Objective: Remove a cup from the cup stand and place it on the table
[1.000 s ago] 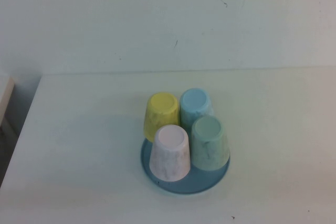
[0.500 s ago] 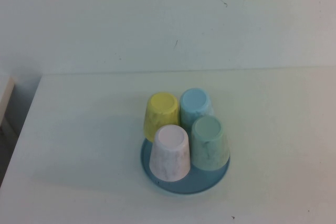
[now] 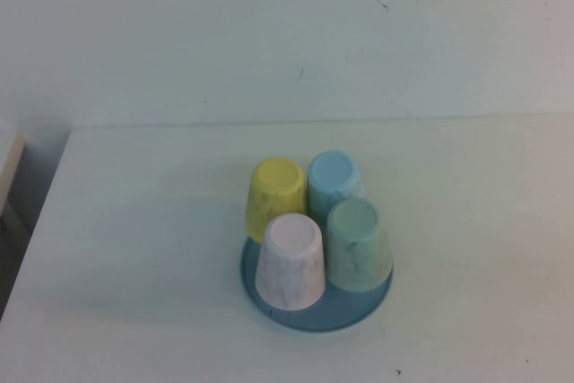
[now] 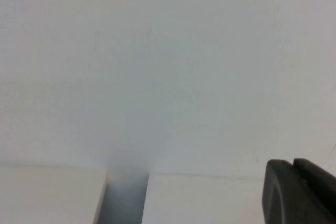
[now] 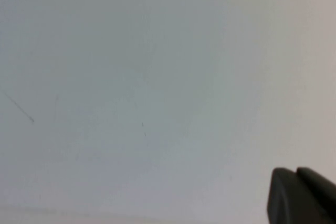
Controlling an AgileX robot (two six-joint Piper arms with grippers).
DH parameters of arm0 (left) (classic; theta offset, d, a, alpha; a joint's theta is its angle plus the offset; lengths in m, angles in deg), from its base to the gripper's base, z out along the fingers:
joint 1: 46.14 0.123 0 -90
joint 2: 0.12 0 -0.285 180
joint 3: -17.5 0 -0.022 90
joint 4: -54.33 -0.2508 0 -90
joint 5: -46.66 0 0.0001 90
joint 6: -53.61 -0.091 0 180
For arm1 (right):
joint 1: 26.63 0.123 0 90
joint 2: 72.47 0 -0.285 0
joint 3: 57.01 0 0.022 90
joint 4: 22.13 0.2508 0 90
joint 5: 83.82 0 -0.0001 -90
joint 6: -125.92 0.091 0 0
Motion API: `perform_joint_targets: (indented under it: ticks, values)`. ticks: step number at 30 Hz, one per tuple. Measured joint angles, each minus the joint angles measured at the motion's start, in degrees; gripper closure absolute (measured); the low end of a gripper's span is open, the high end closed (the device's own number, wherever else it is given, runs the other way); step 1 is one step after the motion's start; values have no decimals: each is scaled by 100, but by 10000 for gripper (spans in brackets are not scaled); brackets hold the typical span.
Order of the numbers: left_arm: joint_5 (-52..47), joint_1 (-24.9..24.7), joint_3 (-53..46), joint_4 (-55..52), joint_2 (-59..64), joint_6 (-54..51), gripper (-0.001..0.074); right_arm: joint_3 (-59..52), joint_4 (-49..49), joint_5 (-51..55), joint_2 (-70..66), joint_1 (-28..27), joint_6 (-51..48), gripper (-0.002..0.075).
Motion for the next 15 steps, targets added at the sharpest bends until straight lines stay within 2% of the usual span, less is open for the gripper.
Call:
perform_joint_targets:
  ticks: [4, 7, 11, 15]
  values:
    - [-1007, 0, 678, 244, 552, 0, 738, 509, 30, 1314, -460, 0, -117, 729]
    - [-1698, 0, 1086, 805, 1120, -202, 738, 646, 364, 1892, -887, 0, -699, 729]
    - [-2837, 0, 1625, 2000, 2085, -1443, 738, 668, 1247, 2528, -1397, 0, -1945, 729]
    - [-3535, 0, 2042, 3340, 3093, -2992, 738, 668, 2029, 3079, -1848, 0, -3007, 729]
